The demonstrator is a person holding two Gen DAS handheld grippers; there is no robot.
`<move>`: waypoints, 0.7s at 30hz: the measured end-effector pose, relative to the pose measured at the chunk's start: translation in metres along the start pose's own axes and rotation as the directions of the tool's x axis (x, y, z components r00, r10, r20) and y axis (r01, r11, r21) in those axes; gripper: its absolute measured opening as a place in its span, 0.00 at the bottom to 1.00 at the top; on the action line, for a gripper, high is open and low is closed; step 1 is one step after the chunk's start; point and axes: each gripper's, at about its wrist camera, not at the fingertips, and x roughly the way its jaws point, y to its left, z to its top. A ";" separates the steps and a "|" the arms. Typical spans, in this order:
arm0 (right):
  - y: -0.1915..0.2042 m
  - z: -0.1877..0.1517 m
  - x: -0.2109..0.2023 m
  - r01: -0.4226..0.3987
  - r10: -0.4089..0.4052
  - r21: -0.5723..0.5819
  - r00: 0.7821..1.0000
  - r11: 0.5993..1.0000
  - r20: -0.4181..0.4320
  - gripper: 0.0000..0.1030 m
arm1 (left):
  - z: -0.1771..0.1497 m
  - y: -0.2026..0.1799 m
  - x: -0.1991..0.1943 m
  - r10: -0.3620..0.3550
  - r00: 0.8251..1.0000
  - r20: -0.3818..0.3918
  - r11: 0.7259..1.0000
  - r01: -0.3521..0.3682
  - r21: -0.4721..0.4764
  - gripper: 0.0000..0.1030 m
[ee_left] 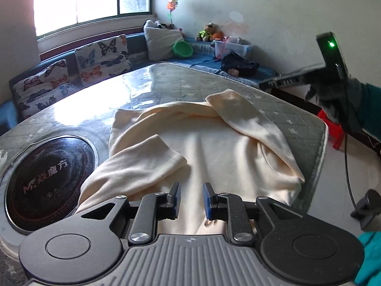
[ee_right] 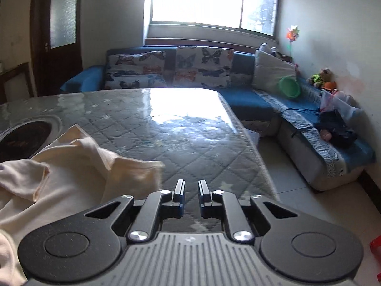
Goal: Fold clothes
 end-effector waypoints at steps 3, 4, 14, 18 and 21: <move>0.010 0.000 0.010 -0.042 0.042 0.006 0.999 0.999 -0.008 0.30 | -0.004 -0.007 0.018 -0.011 0.999 -0.042 1.000 0.011 -0.003 0.22; 0.014 -0.001 0.013 -0.052 0.052 0.003 0.999 0.999 -0.010 0.37 | -0.007 -0.010 0.024 -0.017 0.998 -0.060 1.000 0.017 0.000 0.22; 0.009 -0.002 0.056 -0.145 0.151 0.086 0.986 0.986 -0.072 0.12 | -0.022 -0.027 0.015 -0.085 0.992 -0.098 0.995 0.090 0.048 0.29; 0.004 -0.002 0.035 -0.124 0.124 0.056 0.992 0.991 0.000 0.06 | -0.006 -0.018 0.008 -0.026 0.999 -0.042 0.998 0.029 0.054 0.34; -0.007 -0.004 0.013 -0.079 0.076 0.049 0.996 0.996 0.056 0.05 | 0.006 -0.011 0.015 0.031 0.999 -0.014 0.998 -0.031 0.061 0.39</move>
